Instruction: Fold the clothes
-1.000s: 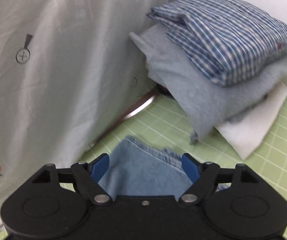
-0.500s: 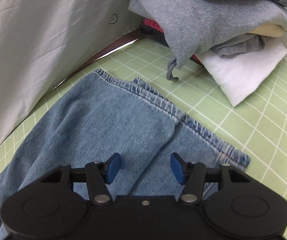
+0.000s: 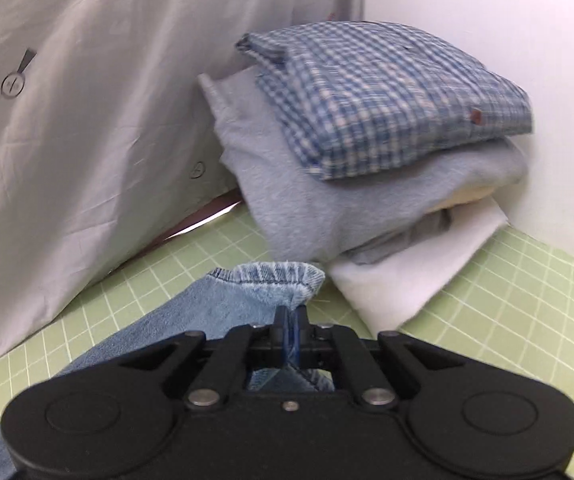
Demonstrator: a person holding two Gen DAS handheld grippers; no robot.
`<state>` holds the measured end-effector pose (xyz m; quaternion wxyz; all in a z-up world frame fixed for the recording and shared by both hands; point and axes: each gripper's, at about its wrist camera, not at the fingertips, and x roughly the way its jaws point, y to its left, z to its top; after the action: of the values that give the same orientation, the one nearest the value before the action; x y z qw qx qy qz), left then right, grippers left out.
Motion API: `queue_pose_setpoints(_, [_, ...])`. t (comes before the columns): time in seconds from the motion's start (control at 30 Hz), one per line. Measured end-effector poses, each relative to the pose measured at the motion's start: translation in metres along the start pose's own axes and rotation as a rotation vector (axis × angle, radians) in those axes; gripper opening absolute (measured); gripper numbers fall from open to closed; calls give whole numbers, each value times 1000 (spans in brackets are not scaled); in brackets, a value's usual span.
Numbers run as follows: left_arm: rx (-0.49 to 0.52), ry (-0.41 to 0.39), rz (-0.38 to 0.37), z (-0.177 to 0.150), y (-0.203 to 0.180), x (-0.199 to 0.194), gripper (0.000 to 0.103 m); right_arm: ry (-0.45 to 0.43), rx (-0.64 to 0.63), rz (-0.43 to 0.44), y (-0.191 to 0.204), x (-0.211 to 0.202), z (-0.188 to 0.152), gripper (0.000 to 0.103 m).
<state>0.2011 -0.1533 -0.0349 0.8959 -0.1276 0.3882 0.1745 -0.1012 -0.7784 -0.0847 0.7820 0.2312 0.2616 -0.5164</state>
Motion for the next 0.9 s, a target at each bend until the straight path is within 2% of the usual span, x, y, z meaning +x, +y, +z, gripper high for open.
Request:
queue_pose_setpoints(0.13, [-5, 41, 4, -5, 4, 4, 88, 205, 173, -56, -40, 30, -34, 6])
queue_pose_setpoints(0.17, [2, 41, 5, -7, 4, 3, 88, 223, 196, -61, -43, 30, -41, 13])
queue_pose_setpoints(0.2, [12, 41, 5, -8, 4, 2, 88, 218, 193, -65, -41, 26, -46, 20])
queue_pose_setpoints(0.23, [21, 40, 6, -9, 4, 2, 88, 213, 190, -69, -38, 22, -51, 40])
queue_pose_setpoints(0.27, [23, 46, 5, -11, 4, 2, 88, 210, 184, -61, -35, 19, -55, 52])
queue_pose_setpoints(0.37, [15, 73, -5, -16, 4, 4, 88, 211, 159, -16, -19, 16, -64, 59])
queue_pose_setpoints(0.43, [20, 84, -13, -20, 1, 3, 88, 234, 141, -28, -10, 20, -68, 67])
queue_pose_setpoints(0.53, [40, 89, -27, -26, -5, 0, 88, 255, 121, -76, 3, 26, -74, 69])
queue_pose_setpoints(0.6, [57, 95, -40, -29, -9, -3, 88, 235, 96, -59, 8, 26, -76, 52])
queue_pose_setpoints(0.63, [65, 99, -43, -31, -11, -4, 88, 225, 74, -43, 11, 24, -77, 27])
queue_pose_setpoints(0.67, [74, 104, -46, -34, -12, -5, 88, 213, 52, -37, 14, 22, -77, 12])
queue_pose_setpoints(0.7, [82, 109, -49, -36, -14, -6, 88, 203, 30, -39, 14, 20, -76, 4])
queue_pose_setpoints(0.9, [141, 147, -79, -55, -11, -19, 88, 202, 43, -33, -17, 10, -81, 4])
